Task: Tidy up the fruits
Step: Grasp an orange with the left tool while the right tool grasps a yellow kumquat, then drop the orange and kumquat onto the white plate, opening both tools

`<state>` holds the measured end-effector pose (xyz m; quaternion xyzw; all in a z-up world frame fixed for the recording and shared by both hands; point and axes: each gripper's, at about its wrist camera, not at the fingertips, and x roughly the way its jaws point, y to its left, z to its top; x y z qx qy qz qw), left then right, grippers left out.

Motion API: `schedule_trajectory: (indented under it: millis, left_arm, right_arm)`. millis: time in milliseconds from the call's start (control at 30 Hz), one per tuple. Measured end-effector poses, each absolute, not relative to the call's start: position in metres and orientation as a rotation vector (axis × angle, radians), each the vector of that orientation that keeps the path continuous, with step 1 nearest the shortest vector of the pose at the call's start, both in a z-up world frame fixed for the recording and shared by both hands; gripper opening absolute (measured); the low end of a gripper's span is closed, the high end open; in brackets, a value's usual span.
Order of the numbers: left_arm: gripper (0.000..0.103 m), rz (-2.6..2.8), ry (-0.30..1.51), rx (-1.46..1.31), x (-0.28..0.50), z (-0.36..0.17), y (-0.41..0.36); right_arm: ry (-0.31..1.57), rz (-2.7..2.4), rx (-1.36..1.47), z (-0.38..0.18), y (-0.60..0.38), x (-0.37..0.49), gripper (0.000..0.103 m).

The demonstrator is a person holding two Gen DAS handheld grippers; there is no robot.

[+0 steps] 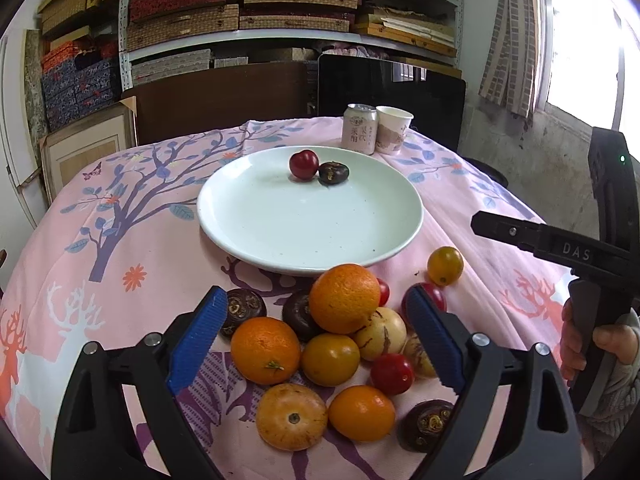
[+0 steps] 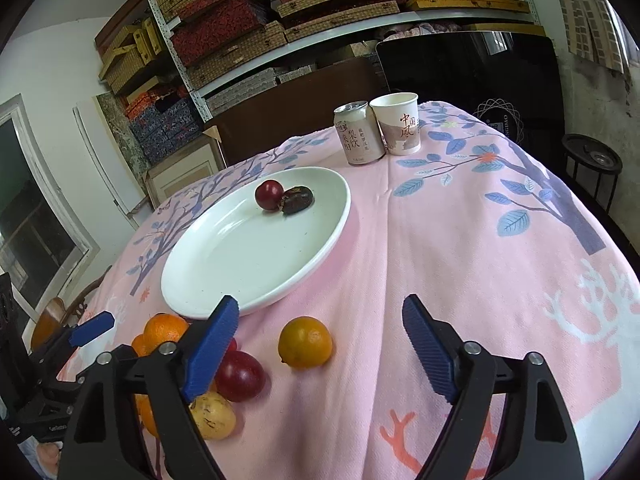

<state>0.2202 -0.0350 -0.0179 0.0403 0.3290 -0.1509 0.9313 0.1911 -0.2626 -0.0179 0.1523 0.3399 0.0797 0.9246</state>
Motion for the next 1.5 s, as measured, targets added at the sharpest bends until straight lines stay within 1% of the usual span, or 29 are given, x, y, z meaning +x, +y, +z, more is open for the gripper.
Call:
schedule_trajectory:
  millis: [533, 633, 700, 800, 867, 900, 967, 1033, 1133, 1267, 1300, 1333, 1500]
  left_arm:
    - [0.088, -0.342, 0.698, 0.081, 0.241, -0.028, -0.053]
    - [0.078, -0.36, 0.729, 0.064, 0.248, -0.032, -0.052]
    - [0.066, -0.376, 0.75, 0.058, 0.251, -0.036, -0.053]
    - [0.053, -0.38, 0.764, 0.069, 0.254, -0.041, -0.056]
    - [0.045, -0.377, 0.774, 0.068, 0.256, -0.043, -0.055]
    - [0.045, -0.38, 0.777, 0.062, 0.257, -0.043, -0.054]
    - [0.045, -0.385, 0.78, 0.05, 0.258, -0.043, -0.053]
    - [0.045, -0.382, 0.779, 0.05, 0.257, -0.043, -0.052]
    - [0.045, -0.385, 0.776, 0.047, 0.254, -0.041, -0.051]
    - [0.045, -0.378, 0.77, 0.052, 0.251, -0.04, -0.05]
    - [0.045, -0.379, 0.769, 0.053, 0.251, -0.04, -0.05]
    - [0.045, -0.38, 0.768, 0.051, 0.249, -0.04, -0.05]
    - [0.045, -0.391, 0.75, 0.043, 0.241, -0.034, -0.047]
  right_arm:
    - [0.792, 0.146, 0.234, -0.036, -0.249, 0.199, 0.086]
    - [0.804, 0.133, 0.209, -0.04, -0.246, 0.2, 0.086]
    - [0.814, 0.128, 0.206, -0.042, -0.246, 0.201, 0.086]
    - [0.829, 0.131, 0.202, -0.046, -0.245, 0.202, 0.086]
    - [0.838, 0.141, 0.191, -0.047, -0.242, 0.203, 0.086]
    - [0.841, 0.147, 0.185, -0.048, -0.24, 0.203, 0.085]
    - [0.846, 0.159, 0.171, -0.049, -0.237, 0.203, 0.081]
    - [0.86, 0.178, 0.164, -0.051, -0.234, 0.205, 0.069]
    - [0.887, 0.189, 0.16, -0.056, -0.232, 0.207, 0.057]
    - [0.884, 0.2, 0.166, -0.056, -0.231, 0.207, 0.052]
    - [0.884, 0.22, 0.167, -0.056, -0.23, 0.207, 0.043]
    - [0.882, 0.237, 0.167, -0.056, -0.227, 0.207, 0.038]
    - [0.833, 0.234, 0.154, -0.047, -0.226, 0.202, 0.038]
